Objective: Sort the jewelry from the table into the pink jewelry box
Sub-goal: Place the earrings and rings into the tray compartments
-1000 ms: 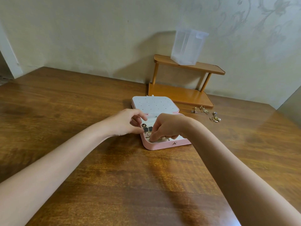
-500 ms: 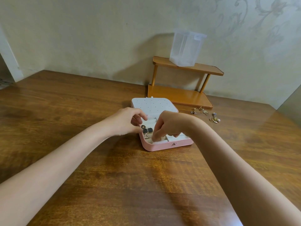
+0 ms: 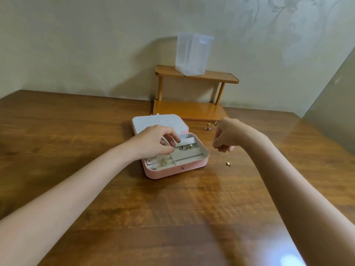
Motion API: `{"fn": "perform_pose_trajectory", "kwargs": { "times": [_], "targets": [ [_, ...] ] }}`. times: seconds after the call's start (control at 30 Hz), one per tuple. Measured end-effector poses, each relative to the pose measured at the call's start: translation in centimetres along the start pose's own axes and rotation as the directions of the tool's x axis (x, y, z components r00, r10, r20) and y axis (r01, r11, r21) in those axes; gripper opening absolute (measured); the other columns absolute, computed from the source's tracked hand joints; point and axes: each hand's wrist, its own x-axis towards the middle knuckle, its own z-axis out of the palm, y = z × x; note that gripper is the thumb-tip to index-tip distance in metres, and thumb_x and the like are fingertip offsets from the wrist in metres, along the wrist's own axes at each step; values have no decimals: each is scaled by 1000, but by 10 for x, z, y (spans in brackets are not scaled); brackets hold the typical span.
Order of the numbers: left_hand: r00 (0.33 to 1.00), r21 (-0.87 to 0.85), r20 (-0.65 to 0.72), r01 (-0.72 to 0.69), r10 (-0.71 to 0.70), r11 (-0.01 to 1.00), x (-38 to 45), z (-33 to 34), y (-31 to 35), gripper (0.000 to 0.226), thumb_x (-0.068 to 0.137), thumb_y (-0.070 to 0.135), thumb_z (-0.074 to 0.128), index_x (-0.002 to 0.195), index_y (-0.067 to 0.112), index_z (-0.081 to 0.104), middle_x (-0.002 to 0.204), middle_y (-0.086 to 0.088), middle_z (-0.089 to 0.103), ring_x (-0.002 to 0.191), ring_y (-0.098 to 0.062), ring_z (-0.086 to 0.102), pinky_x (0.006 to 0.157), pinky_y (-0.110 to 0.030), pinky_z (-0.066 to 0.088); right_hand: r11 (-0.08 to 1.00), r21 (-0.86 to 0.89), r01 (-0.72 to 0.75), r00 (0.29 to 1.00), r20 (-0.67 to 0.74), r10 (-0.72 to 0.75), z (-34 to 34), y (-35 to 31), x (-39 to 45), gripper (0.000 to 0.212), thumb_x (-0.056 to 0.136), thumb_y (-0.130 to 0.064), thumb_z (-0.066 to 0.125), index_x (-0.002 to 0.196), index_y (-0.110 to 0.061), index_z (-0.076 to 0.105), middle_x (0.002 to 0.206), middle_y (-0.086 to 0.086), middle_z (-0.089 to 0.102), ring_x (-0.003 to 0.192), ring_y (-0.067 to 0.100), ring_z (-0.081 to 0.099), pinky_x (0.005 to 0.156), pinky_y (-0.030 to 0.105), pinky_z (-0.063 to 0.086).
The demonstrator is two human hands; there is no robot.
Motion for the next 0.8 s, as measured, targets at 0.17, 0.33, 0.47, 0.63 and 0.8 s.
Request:
{"fn": "perform_pose_trajectory", "kwargs": {
  "times": [0.17, 0.33, 0.47, 0.63, 0.8],
  "targets": [
    [998, 7, 23, -56, 56, 998, 10, 12, 13, 19, 86, 9, 61, 100, 20, 64, 88, 12, 61, 80, 2, 57, 73, -5, 44, 989, -127, -79, 997, -27, 76, 12, 34, -2, 18, 77, -5, 73, 77, -7, 55, 80, 13, 63, 65, 22, 68, 73, 40, 59],
    [997, 14, 13, -71, 71, 997, 15, 19, 19, 19, 86, 9, 61, 101, 19, 65, 90, 8, 62, 82, 1, 58, 70, -3, 44, 994, -102, -30, 1000, 3, 31, 27, 41, 1, 12, 79, 8, 61, 87, 3, 68, 79, 17, 70, 63, 23, 70, 71, 39, 59],
    [993, -16, -87, -77, 76, 997, 11, 17, 19, 13, 86, 11, 63, 96, 19, 67, 89, 12, 61, 79, 3, 58, 68, -2, 44, 995, 92, 41, 998, -48, -37, 9, 29, -5, 3, 81, 1, 66, 83, 1, 67, 79, 12, 70, 61, 14, 67, 66, 25, 58],
    [988, -202, -151, -44, 13, 978, 4, 6, 20, 11, 84, 18, 66, 95, 18, 66, 90, 1, 70, 82, -9, 67, 76, -21, 55, 782, 551, 291, 955, -125, -267, -9, -21, -24, 5, 81, -4, 68, 80, -1, 63, 73, 13, 70, 60, 15, 68, 56, 19, 55],
    [985, -309, -160, 19, -72, 951, -7, -7, 14, 12, 83, 16, 67, 96, 16, 68, 86, -1, 72, 82, -12, 69, 75, -22, 56, 859, 323, 397, 917, -190, -351, 12, -47, -14, 10, 79, -5, 72, 79, -4, 61, 66, 7, 68, 49, 2, 64, 51, 13, 52]
  ]
}}
